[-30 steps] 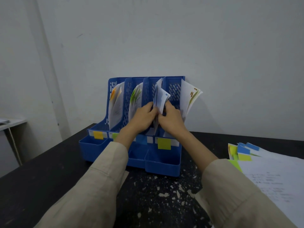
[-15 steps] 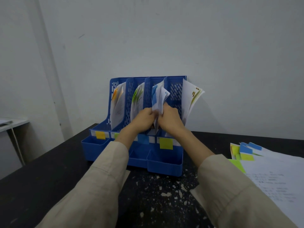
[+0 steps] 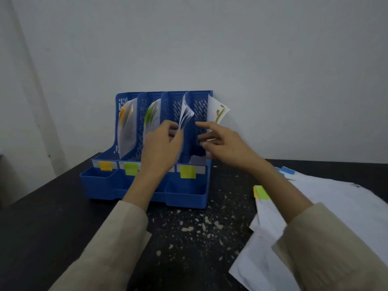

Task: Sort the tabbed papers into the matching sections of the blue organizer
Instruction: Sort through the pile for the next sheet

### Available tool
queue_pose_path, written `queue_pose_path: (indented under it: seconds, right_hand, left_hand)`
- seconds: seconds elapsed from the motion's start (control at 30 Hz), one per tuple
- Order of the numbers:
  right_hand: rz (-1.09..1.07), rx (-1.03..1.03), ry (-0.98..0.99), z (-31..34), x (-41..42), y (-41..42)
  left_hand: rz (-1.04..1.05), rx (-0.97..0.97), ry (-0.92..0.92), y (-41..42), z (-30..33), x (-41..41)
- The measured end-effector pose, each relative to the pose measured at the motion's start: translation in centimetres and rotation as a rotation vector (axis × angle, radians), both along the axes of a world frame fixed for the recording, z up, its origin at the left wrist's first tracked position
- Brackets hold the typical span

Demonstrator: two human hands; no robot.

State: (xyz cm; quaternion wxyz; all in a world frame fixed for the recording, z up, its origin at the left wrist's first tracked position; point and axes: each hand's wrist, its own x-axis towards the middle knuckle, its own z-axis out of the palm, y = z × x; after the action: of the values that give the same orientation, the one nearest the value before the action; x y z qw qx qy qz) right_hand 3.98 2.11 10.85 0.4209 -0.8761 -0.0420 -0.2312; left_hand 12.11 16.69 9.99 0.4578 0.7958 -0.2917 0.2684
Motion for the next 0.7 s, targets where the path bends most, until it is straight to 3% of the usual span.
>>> queue_pose_path:
  seconds: [0.1,0.23,0.4,0.5,0.7]
  right_hand:
    - [-0.046,0.073,-0.008,0.4,-4.2,-2.2]
    - [-0.259,0.118,0.034,-0.9,-8.7,-5.5]
    - [-0.563,-0.028,0.214,-5.1,-12.3,-10.6]
    - [-0.782,-0.097,0.321,-6.7,-13.8,-13.3]
    - [-1.052,-0.226,0.778,-9.3,-17.0,-18.0]
  left_hand:
    - [-0.07,-0.003,-0.164,-1.5,0.7,-2.4]
    - [-0.306,0.095,-0.179,-5.4,-0.2,-5.8]
    - [-0.502,0.349,-0.01,-10.2,-4.9,-8.2]
    - [-0.498,0.491,0.1,-11.5,-7.4,-8.6]
    - [-0.493,0.63,0.255,-12.5,-9.9,-8.7]
